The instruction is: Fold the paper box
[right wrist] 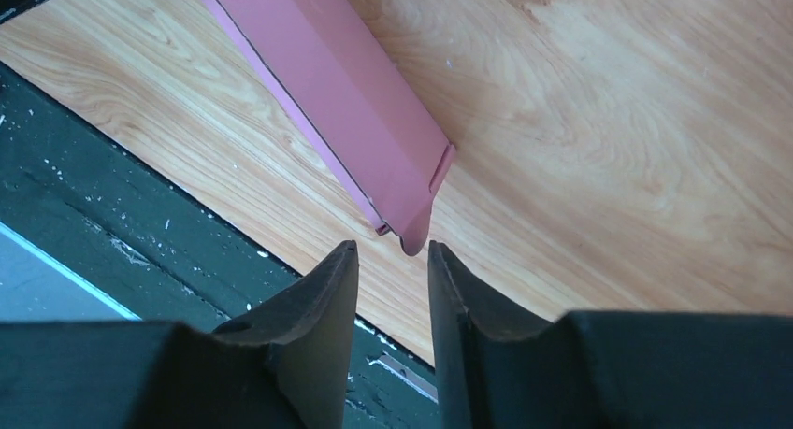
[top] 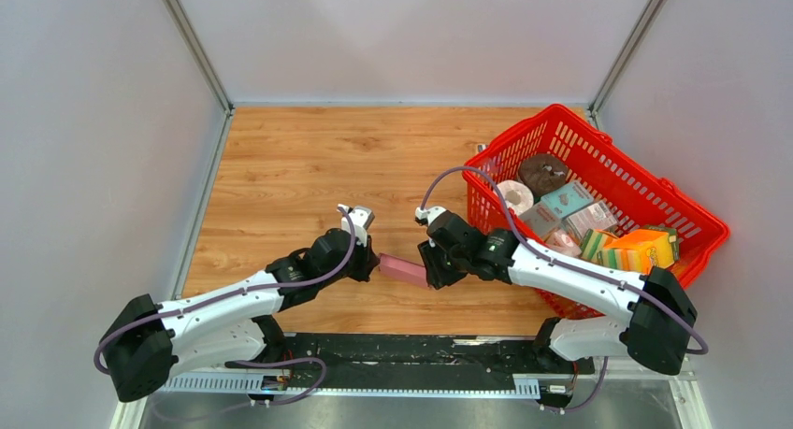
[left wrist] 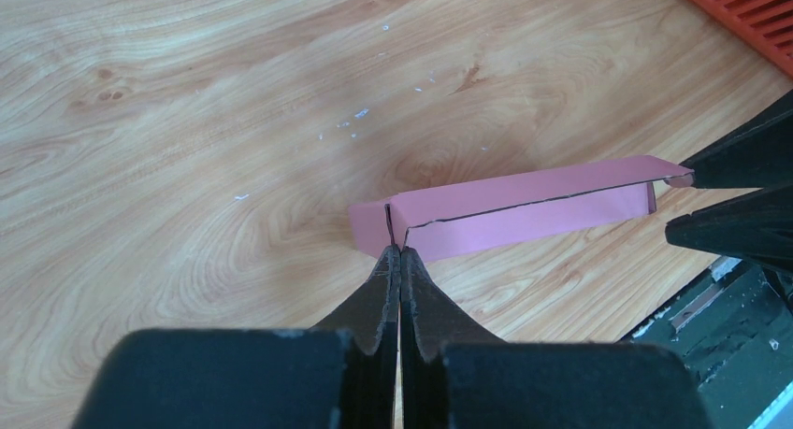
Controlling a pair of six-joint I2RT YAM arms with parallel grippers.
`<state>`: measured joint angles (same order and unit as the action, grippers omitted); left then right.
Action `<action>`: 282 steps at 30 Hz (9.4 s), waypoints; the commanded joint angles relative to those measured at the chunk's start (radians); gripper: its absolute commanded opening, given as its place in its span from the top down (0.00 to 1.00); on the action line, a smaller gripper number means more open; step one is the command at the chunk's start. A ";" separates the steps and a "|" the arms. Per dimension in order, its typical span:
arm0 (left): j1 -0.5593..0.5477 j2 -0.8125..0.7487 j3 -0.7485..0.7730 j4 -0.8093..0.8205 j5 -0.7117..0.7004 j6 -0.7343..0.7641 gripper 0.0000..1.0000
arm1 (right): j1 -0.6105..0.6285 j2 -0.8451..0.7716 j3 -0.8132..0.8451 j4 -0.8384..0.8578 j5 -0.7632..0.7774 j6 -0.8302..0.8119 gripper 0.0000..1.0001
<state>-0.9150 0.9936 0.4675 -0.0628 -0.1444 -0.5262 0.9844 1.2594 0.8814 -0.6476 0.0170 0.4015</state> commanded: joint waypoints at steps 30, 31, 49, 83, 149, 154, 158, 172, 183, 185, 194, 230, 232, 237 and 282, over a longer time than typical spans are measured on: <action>-0.004 0.036 0.036 -0.049 0.011 0.014 1.00 | -0.145 -0.023 -0.033 0.219 -0.299 0.236 0.93; -0.004 0.036 0.036 -0.049 0.012 0.014 1.00 | -0.151 -0.022 -0.038 0.229 -0.316 0.244 0.93; -0.004 0.025 0.042 -0.068 0.002 0.011 1.00 | -0.197 -0.037 0.011 0.067 -0.211 0.084 0.72; -0.004 0.108 0.118 -0.094 0.029 0.049 1.00 | -0.184 -0.069 -0.125 0.230 -0.089 -0.079 0.65; -0.004 0.134 0.125 -0.077 0.040 0.052 1.00 | -0.164 0.054 0.042 0.121 -0.224 0.155 1.00; -0.004 0.137 0.123 -0.074 0.042 0.052 1.00 | -0.176 0.054 0.059 0.103 -0.216 0.184 1.00; -0.004 0.140 0.125 -0.071 0.045 0.051 1.00 | -0.185 0.066 0.056 0.108 -0.239 0.204 1.00; -0.004 0.135 0.117 -0.069 0.045 0.049 1.00 | -0.201 0.075 0.053 0.125 -0.255 0.220 1.00; -0.004 0.134 0.129 -0.075 0.043 0.055 1.00 | -0.207 0.080 0.011 0.146 -0.220 0.209 1.00; -0.004 0.134 0.129 -0.074 0.042 0.055 1.00 | -0.207 0.071 -0.005 0.151 -0.195 0.197 1.00; -0.004 0.137 0.131 -0.080 0.042 0.055 1.00 | -0.208 0.058 -0.030 0.161 -0.204 0.191 1.00; -0.001 -0.039 0.210 -0.233 0.031 0.060 0.71 | -0.193 0.052 -0.070 0.175 -0.114 0.051 1.00; -0.001 -0.071 0.223 -0.270 0.020 0.069 0.69 | -0.193 0.055 -0.062 0.171 -0.117 0.048 1.00; 0.018 -0.087 0.273 -0.357 -0.012 0.126 0.63 | -0.190 0.061 -0.045 0.161 -0.123 0.045 1.00; 0.028 0.186 0.161 -0.144 0.028 0.101 1.00 | -0.161 0.067 -0.039 0.177 -0.098 0.048 1.00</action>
<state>-0.8818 1.1793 0.6872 -0.2100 -0.1844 -0.3893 0.8021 1.3041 0.8371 -0.4465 -0.0612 0.4572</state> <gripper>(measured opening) 0.007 0.007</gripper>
